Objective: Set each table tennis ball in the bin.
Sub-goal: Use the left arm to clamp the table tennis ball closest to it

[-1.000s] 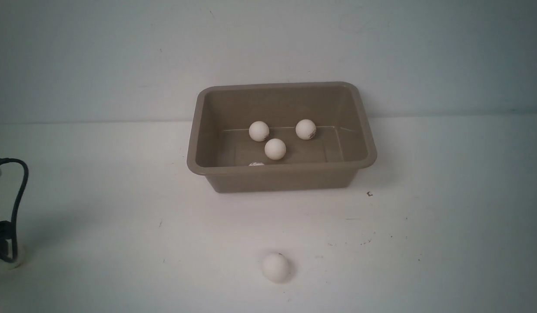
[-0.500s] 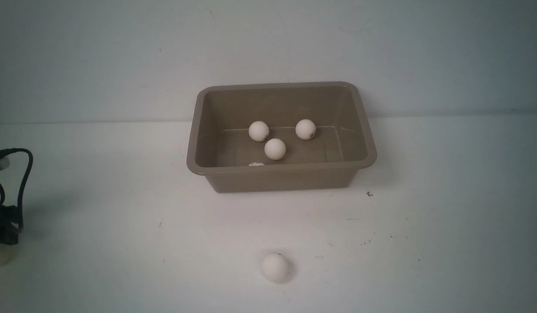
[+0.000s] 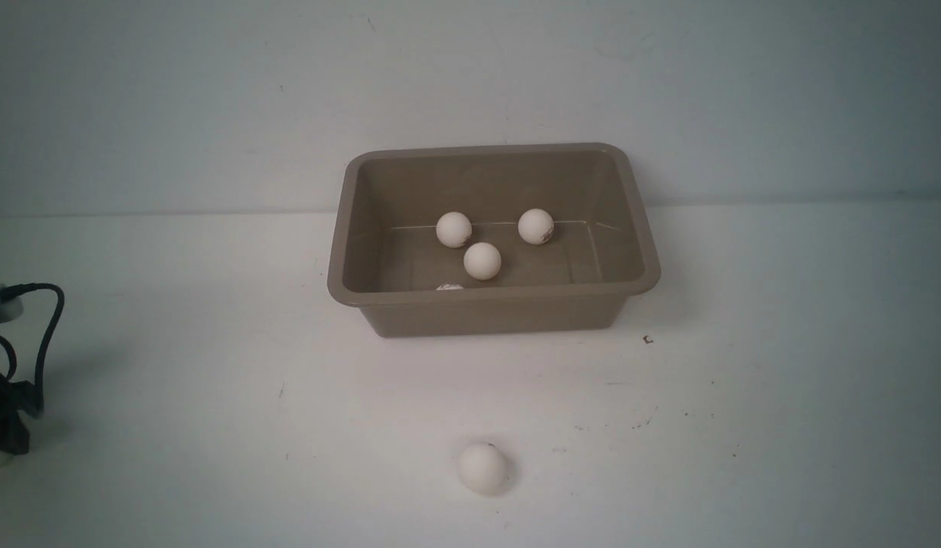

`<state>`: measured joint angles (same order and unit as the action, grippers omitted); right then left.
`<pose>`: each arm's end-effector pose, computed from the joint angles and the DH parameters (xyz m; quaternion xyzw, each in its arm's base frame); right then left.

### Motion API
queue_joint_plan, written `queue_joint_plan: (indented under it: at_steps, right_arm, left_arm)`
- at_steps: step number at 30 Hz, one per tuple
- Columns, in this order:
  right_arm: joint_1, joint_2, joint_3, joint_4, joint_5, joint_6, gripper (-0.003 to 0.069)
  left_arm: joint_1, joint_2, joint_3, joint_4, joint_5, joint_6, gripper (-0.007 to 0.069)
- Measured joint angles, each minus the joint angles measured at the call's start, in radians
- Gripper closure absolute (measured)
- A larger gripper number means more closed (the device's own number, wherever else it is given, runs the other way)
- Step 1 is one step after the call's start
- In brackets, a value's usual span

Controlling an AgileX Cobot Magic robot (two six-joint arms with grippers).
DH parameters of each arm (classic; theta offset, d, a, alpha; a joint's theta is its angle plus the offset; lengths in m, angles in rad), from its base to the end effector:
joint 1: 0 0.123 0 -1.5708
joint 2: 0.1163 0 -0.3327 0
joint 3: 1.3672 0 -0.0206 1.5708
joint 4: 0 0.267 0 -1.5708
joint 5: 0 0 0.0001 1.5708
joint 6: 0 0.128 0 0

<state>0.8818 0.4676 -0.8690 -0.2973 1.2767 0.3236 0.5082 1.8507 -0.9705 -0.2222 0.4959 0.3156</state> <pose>0.0507 0.0051 0.3639 -0.2380 0.8828 0.0924 0.3944 0.3272 0.1669 0.1323 -0.1833 0.9708 -0.0045 0.1544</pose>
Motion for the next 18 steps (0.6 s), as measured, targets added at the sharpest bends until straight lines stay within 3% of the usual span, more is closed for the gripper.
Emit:
queue_joint_plan:
  at_steps: [4, 9, 14, 18]
  right_arm:
    - [0.000, 0.000, 0.000, 0.002, 0.000, -0.001, 0.0674]
    - [0.000, 0.000, 0.000, 0.002, 0.000, -0.001, 0.0674]
    - [0.000, 0.000, 0.000, 0.002, 0.000, -0.002, 0.0674]
    - [0.000, 0.000, 0.000, 0.002, 0.000, -0.004, 0.0674]
  left_arm:
    - [0.000, 0.002, 0.000, -0.008, 0.000, -0.016, 0.0283]
    - [-0.051, -0.112, 0.000, -0.108, 0.041, 0.027, 0.0281]
    - [-0.259, -0.297, -0.032, -0.301, 0.078, 0.195, 0.0280]
    - [-0.518, -0.350, -0.114, -0.411, 0.046, 0.259, 0.0280]
